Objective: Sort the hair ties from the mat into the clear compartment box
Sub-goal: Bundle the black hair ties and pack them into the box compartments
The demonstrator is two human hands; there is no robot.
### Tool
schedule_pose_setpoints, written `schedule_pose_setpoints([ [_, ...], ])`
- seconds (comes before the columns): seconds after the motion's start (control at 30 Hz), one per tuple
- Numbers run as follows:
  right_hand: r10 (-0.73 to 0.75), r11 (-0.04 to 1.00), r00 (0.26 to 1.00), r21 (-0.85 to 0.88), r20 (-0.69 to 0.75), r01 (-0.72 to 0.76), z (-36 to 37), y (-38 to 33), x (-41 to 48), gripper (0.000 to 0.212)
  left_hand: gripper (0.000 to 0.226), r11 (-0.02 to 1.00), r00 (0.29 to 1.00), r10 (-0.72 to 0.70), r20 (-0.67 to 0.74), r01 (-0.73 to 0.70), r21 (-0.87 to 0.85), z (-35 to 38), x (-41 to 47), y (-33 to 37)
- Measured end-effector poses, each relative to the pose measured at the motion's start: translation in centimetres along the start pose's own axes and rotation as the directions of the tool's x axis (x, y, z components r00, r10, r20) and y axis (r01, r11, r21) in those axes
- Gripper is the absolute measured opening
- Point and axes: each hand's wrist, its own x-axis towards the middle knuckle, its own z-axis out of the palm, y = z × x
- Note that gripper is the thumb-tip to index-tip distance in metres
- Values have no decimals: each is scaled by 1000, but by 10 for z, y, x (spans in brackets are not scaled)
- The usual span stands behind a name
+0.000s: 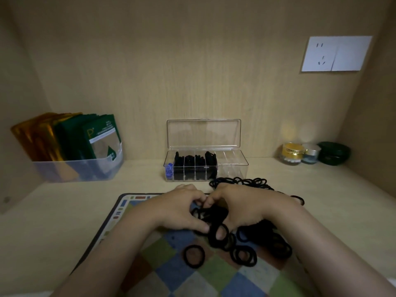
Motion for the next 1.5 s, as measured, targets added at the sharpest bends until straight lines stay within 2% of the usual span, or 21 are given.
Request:
schedule_pose_setpoints([
  [0.23,-5,996,996,92,-85,13,-5,14,3,58,38,988,994,-34,-107,18,-151,-4,-1,-15],
  [0.33,-37,984,987,166,-154,63,-9,16,3,38,19,995,991,-11,-136,-3,-103,-5,-1,-17],
  [0.4,-50,979,989,189,-141,77,-10,15,1,38,10,998,992,-1,-130,-6,-56,-6,-1,-18],
  [0.5,-64,996,995,65,-77,69,-3,15,7,42,7,998,993,-1,-118,-5,-57,-8,-3,-18],
  [0.6,-94,995,982,8,-164,97,9,14,22,23,11,987,991,-49,-125,29,-157,-9,-6,-17],
  [0.67,-105,987,966,90,-237,130,8,15,26,9,13,968,983,-101,-151,63,-242,-9,-7,-16],
  [0.77,-38,961,948,250,-315,122,0,16,21,6,23,933,965,-171,-200,93,-348,-8,-6,-18],
  [0.87,16,889,932,432,-363,153,-5,13,15,8,21,905,955,-216,-202,118,-408,-8,-5,-22],
  [0.97,-8,816,968,558,-252,152,-10,16,8,11,19,863,946,-243,-215,110,-493,-13,-6,-24],
  [1.03,-58,792,986,593,-157,141,-13,19,4,11,20,803,959,-213,-186,63,-593,-18,-9,-23],
  [1.1,-81,844,993,523,-88,115,-11,20,4,14,20,794,985,-142,-102,51,-605,-20,-12,-20],
  [1.2,-75,932,997,356,-11,74,-6,17,9,18,13,920,999,-51,14,53,-387,-15,-14,-20],
  [1.27,-66,980,998,186,-9,67,-3,13,12,26,22,968,999,-39,12,41,-249,-12,-13,-21],
  [1.37,-42,995,997,-94,-57,37,0,5,15,35,39,987,999,-15,37,21,-161,-13,-14,-20],
  [1.5,-53,984,990,-177,-127,30,2,-2,16,15,30,994,999,40,27,-37,-101,-12,-16,-20],
])
